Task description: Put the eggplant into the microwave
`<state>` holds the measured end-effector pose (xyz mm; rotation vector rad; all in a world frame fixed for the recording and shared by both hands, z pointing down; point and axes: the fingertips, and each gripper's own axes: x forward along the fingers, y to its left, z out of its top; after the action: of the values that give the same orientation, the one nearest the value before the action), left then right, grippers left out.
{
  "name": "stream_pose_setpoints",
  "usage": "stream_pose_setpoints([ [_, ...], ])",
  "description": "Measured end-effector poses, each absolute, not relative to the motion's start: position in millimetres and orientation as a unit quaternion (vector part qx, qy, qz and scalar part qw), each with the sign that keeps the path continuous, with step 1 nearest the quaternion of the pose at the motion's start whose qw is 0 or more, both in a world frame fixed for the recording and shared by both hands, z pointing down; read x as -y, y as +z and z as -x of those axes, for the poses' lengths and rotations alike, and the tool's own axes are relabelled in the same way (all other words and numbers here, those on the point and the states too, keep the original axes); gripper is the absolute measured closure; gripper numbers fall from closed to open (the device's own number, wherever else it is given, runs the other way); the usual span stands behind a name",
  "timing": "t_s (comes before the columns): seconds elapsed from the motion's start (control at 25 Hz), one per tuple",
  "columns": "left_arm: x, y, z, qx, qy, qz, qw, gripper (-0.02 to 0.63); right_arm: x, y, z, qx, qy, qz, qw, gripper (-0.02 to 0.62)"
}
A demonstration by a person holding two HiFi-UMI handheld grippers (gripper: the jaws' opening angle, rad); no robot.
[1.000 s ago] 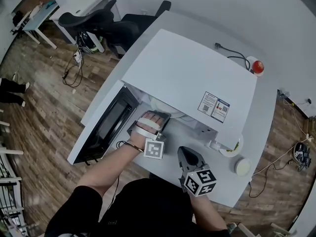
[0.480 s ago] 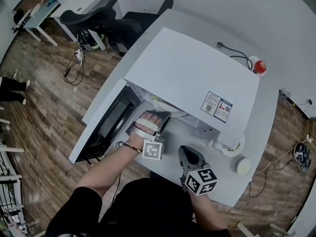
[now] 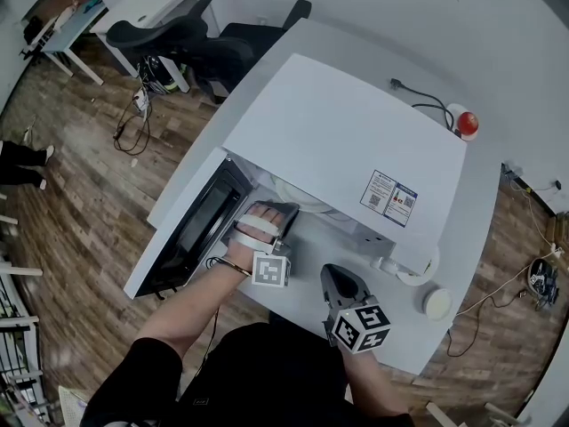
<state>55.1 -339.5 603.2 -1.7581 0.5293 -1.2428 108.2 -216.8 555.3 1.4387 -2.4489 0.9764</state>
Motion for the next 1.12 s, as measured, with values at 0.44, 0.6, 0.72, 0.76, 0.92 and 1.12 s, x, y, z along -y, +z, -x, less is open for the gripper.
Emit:
stream_pose_setpoints([
  [0.44, 354.8, 609.6, -67.3, -0.202, -0.508, 0.719, 0.431, 0.558, 225.3, 556.5, -113.9, 0.811, 0.324, -0.482, 0.067, 0.580],
  [0.6, 360.7, 613.5, -70.8, -0.188, -0.522, 0.721, 0.416, 0.558, 224.7, 554.6, -112.3, 0.813, 0.324, -0.479, 0.069, 0.580],
  [0.72, 364.4, 608.8, -74.7, -0.198, -0.517, 0.729, 0.403, 0.558, 220.9, 554.1, -109.6, 0.814, 0.324, -0.476, 0.075, 0.580],
  [0.76, 365.6, 606.1, -75.0, -0.207, -0.513, 0.730, 0.402, 0.558, 219.1, 553.8, -108.6, 0.815, 0.323, -0.475, 0.077, 0.580],
  [0.92, 360.8, 594.0, -70.1, -0.228, -0.501, 0.731, 0.403, 0.557, 210.8, 549.6, -103.7, 0.818, 0.318, -0.472, 0.084, 0.580],
  [1.12, 346.8, 573.5, -54.3, -0.251, -0.488, 0.742, 0.386, 0.557, 197.6, 537.4, -93.0, 0.824, 0.307, -0.467, 0.089, 0.580],
])
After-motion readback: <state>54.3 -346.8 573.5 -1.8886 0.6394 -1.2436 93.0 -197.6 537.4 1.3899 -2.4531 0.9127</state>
